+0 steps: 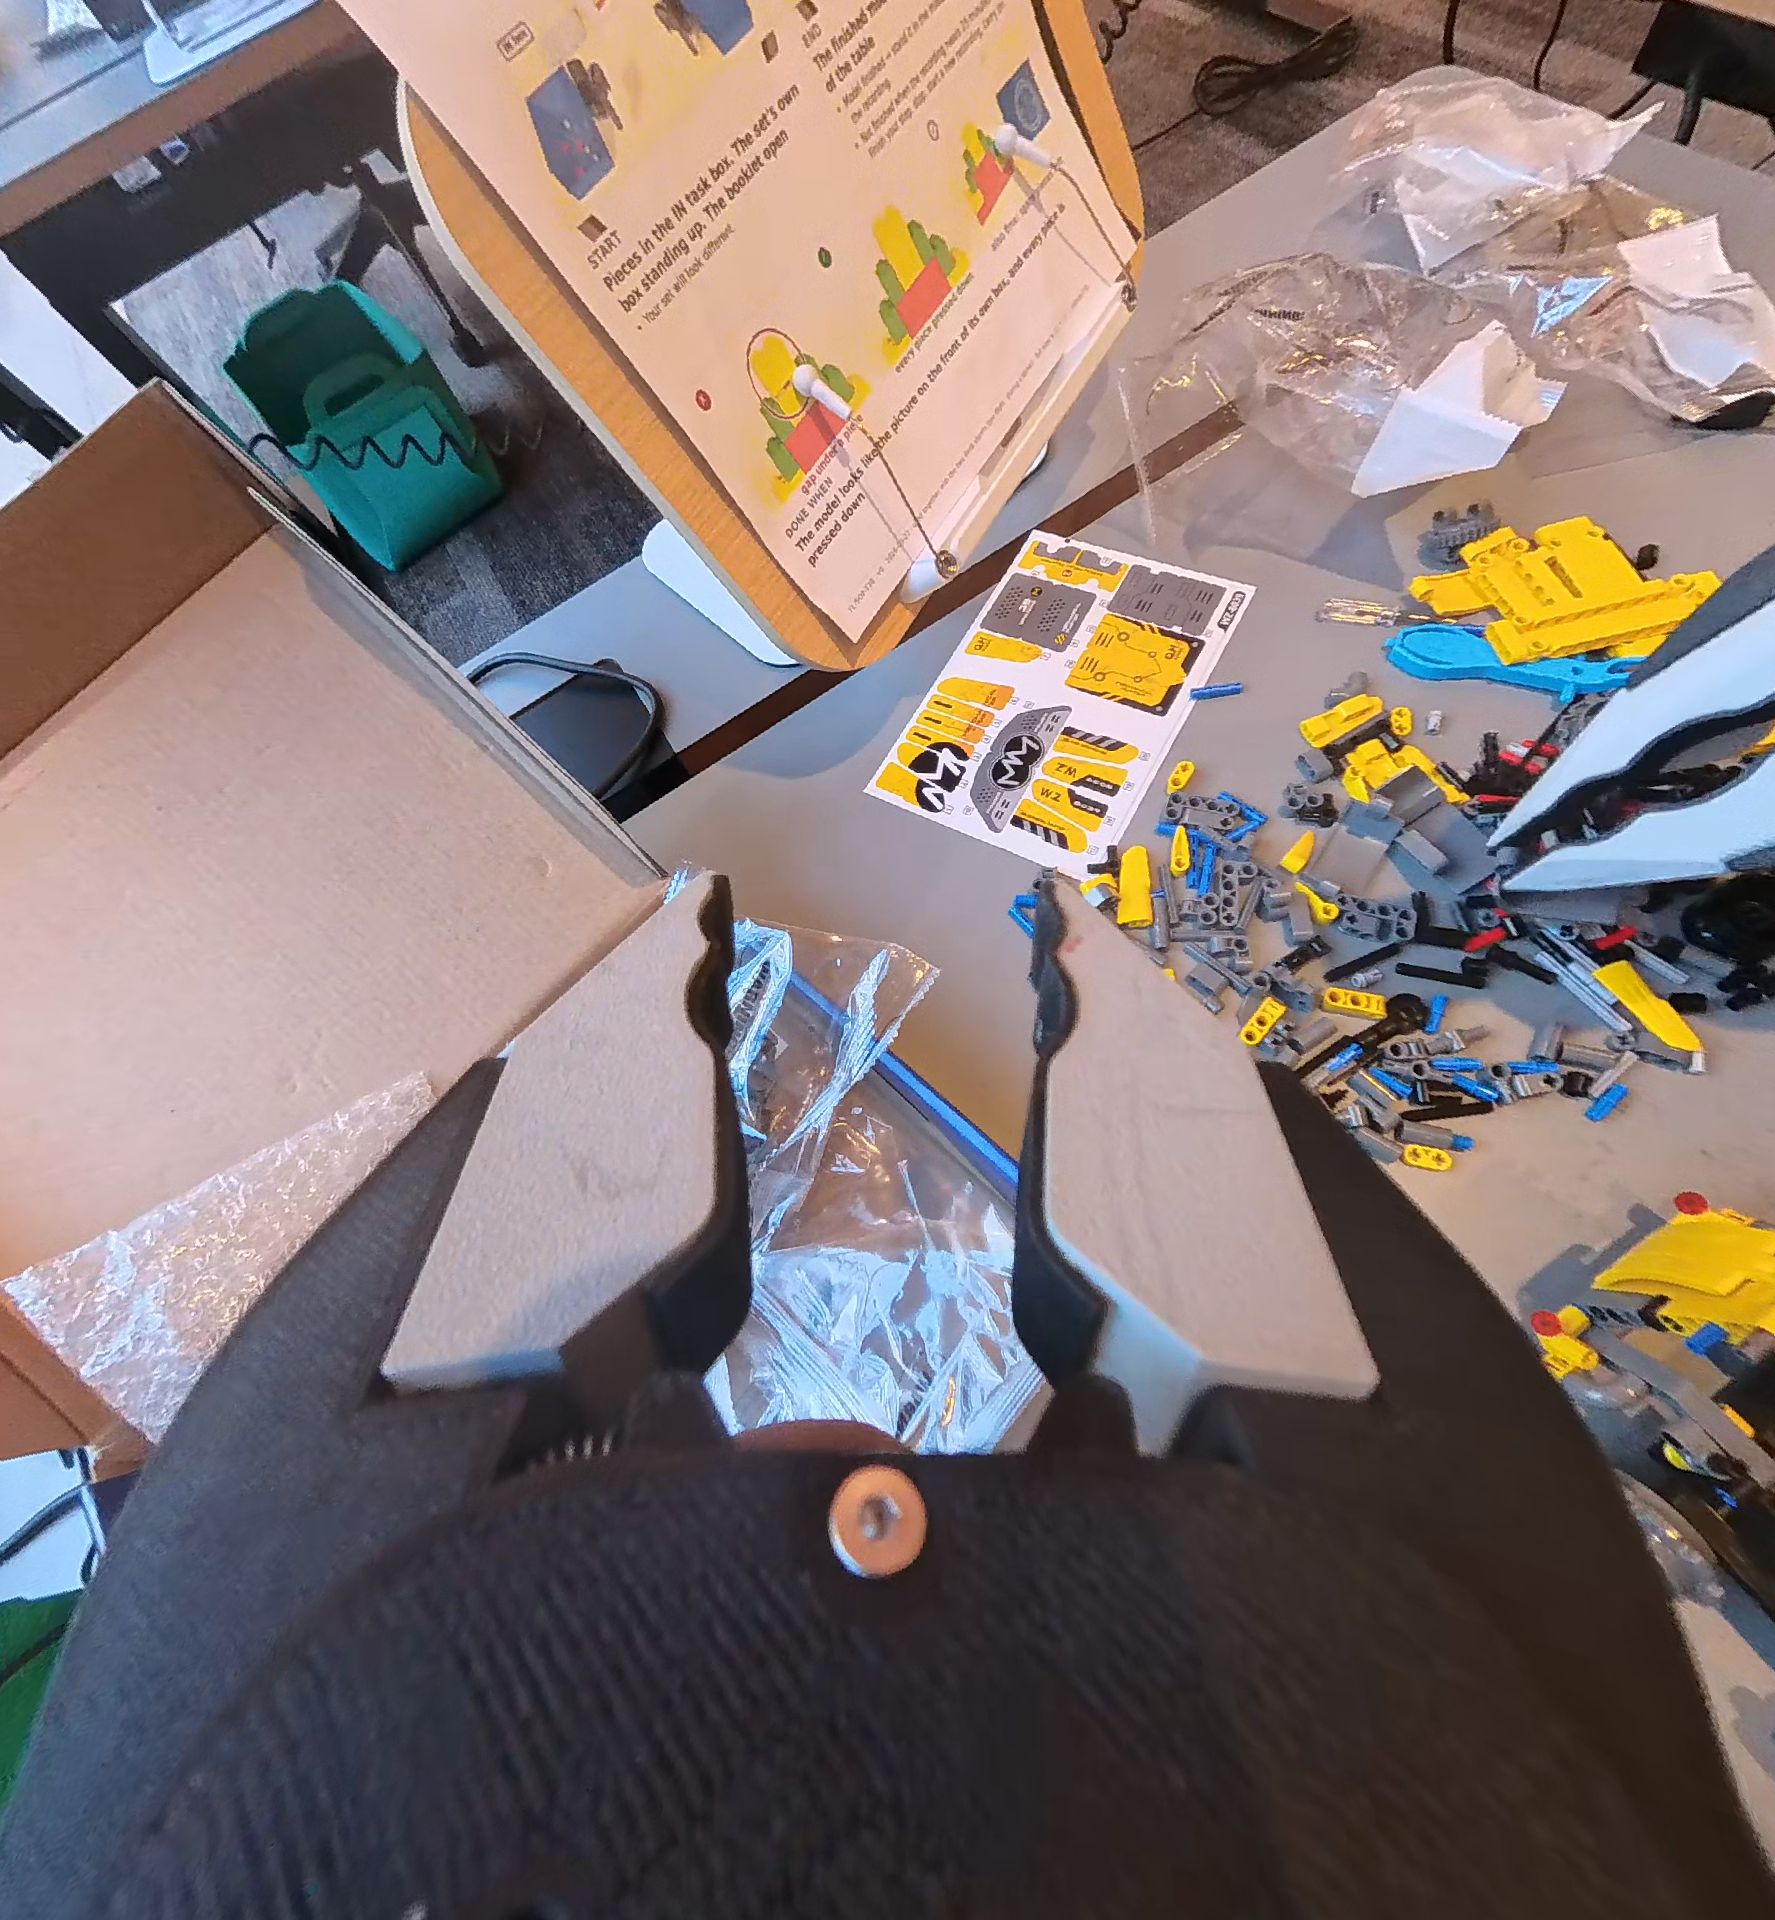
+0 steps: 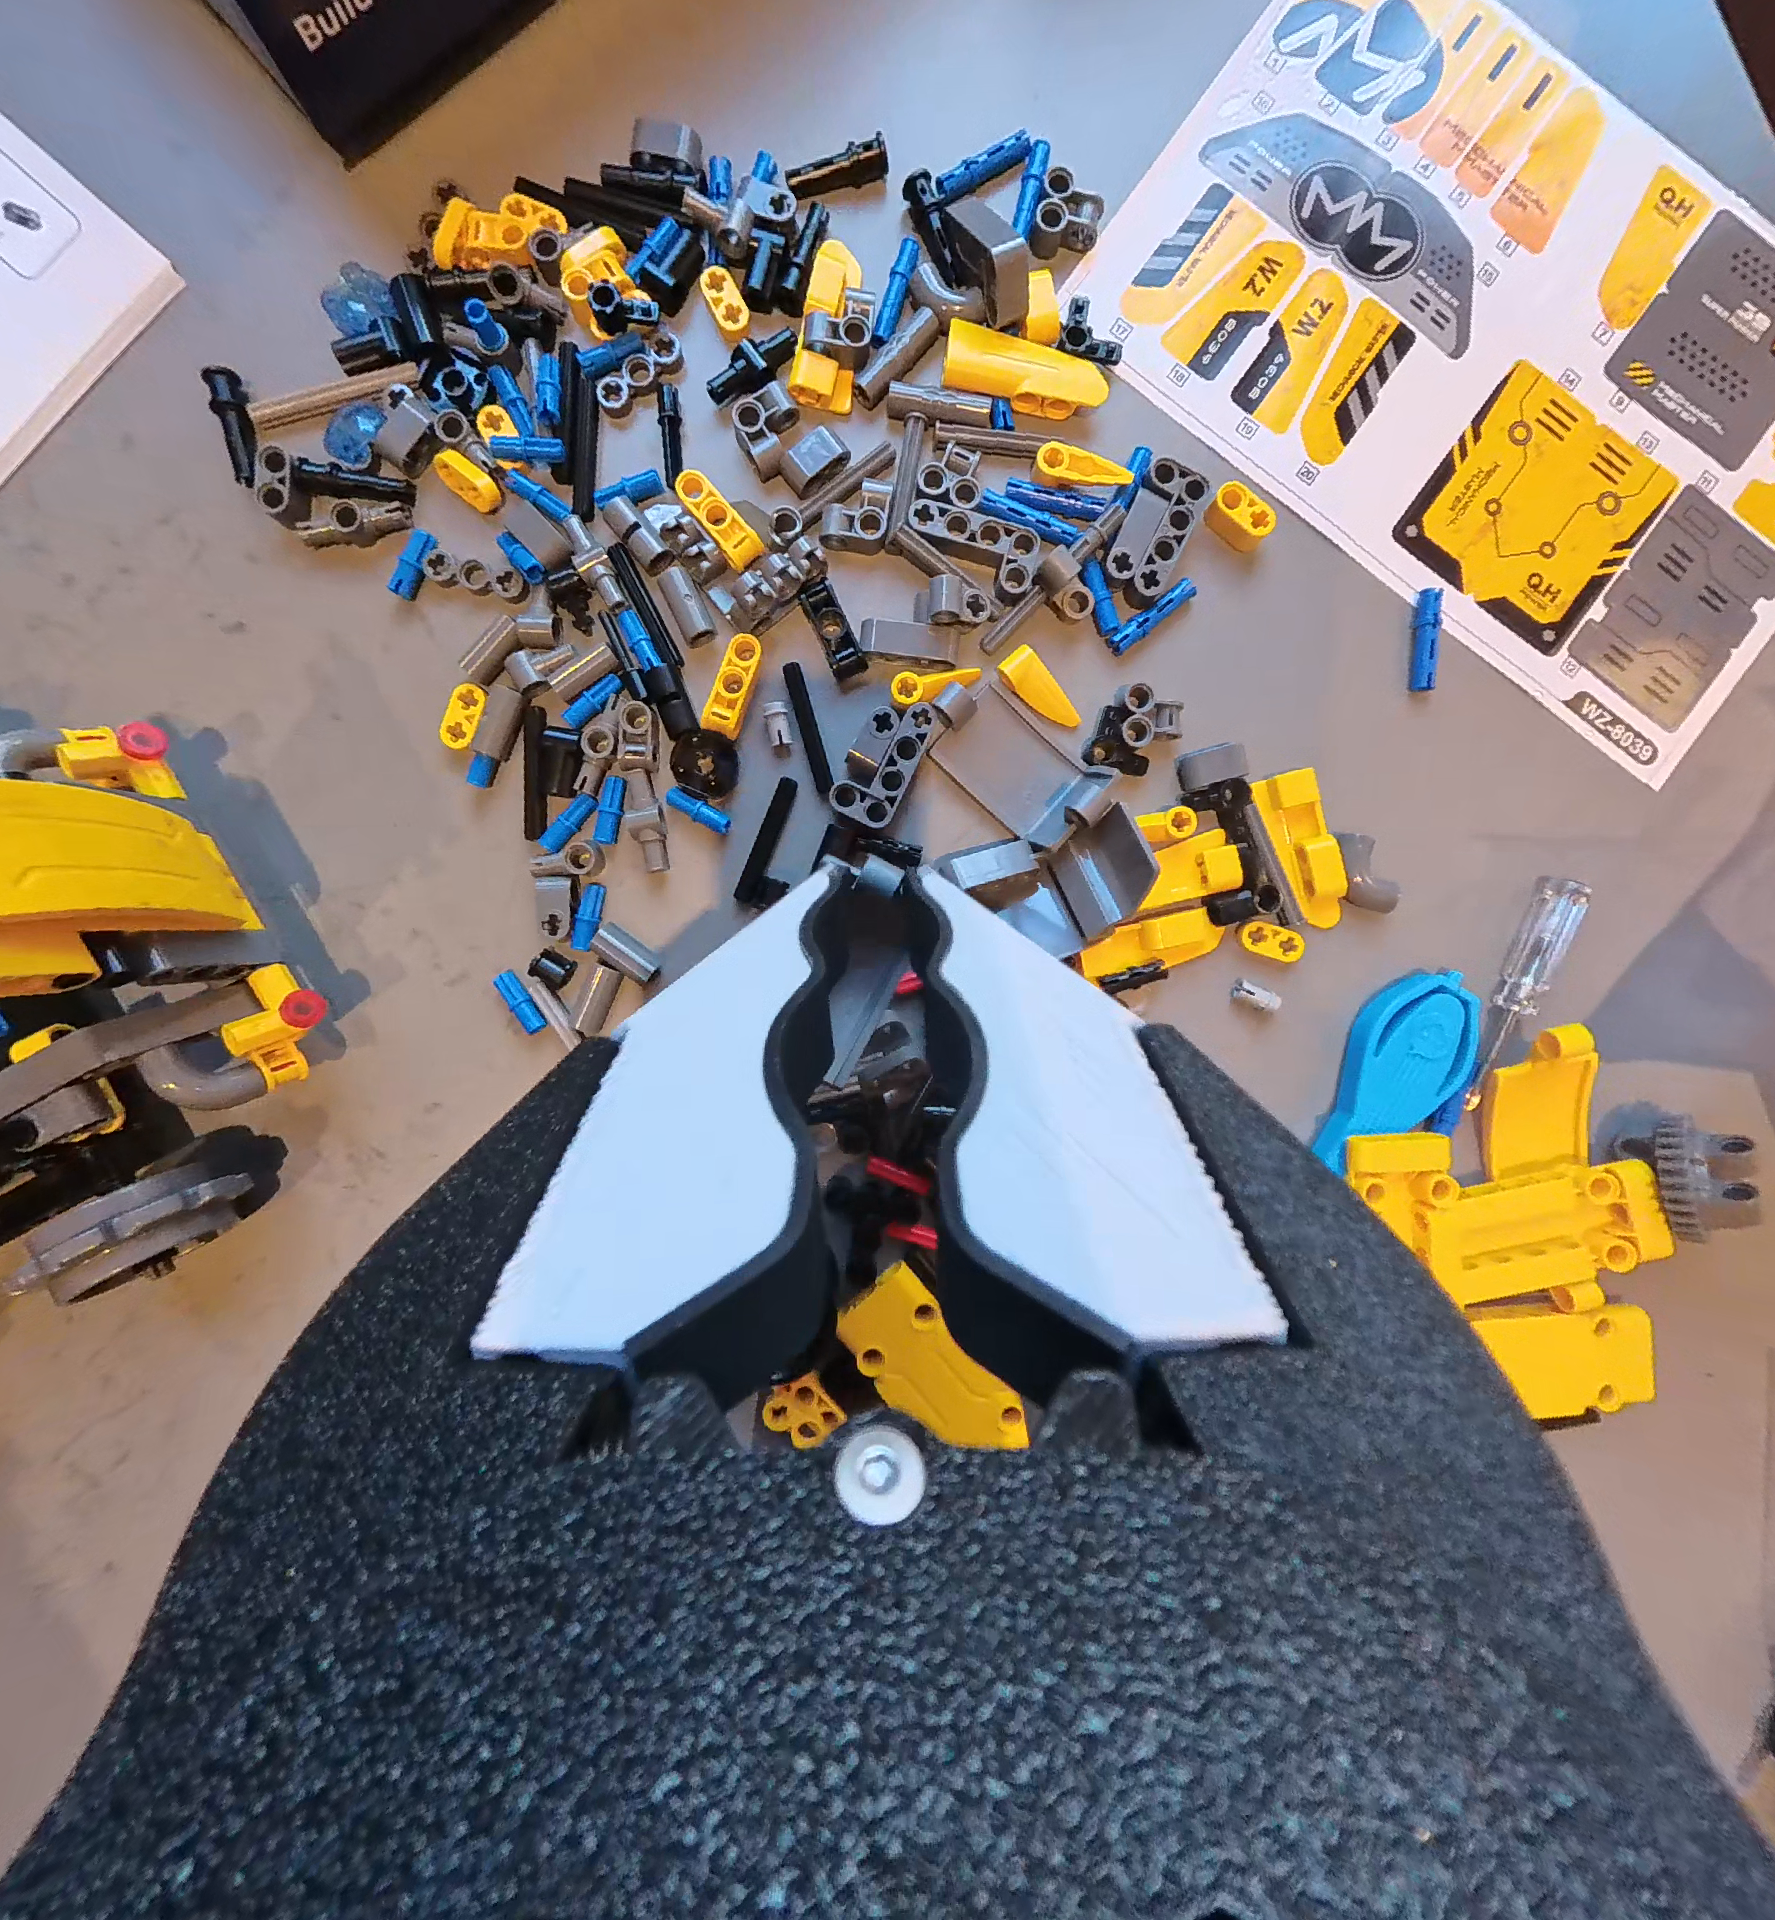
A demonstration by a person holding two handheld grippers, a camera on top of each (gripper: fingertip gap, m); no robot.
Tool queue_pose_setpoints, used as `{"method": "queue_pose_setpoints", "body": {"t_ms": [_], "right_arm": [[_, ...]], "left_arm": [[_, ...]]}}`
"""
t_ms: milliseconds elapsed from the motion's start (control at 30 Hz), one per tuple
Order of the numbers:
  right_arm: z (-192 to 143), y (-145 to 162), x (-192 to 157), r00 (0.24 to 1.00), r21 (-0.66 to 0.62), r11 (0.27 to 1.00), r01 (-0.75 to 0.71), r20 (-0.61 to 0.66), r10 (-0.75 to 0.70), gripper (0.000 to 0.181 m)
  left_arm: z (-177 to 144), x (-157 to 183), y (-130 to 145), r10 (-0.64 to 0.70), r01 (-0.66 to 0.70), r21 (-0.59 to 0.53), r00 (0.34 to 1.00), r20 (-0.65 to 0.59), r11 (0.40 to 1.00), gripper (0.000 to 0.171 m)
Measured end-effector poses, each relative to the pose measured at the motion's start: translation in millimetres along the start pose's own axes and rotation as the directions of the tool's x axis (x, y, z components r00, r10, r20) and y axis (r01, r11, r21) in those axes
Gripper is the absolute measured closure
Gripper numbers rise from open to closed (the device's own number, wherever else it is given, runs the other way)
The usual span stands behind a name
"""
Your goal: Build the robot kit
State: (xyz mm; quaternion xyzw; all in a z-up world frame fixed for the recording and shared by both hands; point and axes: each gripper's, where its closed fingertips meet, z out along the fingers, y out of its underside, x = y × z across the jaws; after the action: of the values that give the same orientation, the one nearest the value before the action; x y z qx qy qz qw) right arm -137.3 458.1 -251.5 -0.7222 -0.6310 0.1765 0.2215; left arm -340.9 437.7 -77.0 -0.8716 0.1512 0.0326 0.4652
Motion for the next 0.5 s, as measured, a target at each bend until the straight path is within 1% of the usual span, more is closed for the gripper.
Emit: {"method": "queue_pose_setpoints", "body": {"t_ms": [367,500], "right_arm": [[2,6,5,1.000,-0.018,0.999,-0.028,-0.003,0.028,0.172],[-1,14,17,0.996,-0.029,0.997,-0.076,-0.040,0.075,0.170]], "left_arm": [[4,2,1,0.008,-0.008,-0.011,1.000,-0.005,1.000,0.116],[4,2,2,0.010,-0.010,-0.013,1.000,-0.006,1.000,0.117]]}}
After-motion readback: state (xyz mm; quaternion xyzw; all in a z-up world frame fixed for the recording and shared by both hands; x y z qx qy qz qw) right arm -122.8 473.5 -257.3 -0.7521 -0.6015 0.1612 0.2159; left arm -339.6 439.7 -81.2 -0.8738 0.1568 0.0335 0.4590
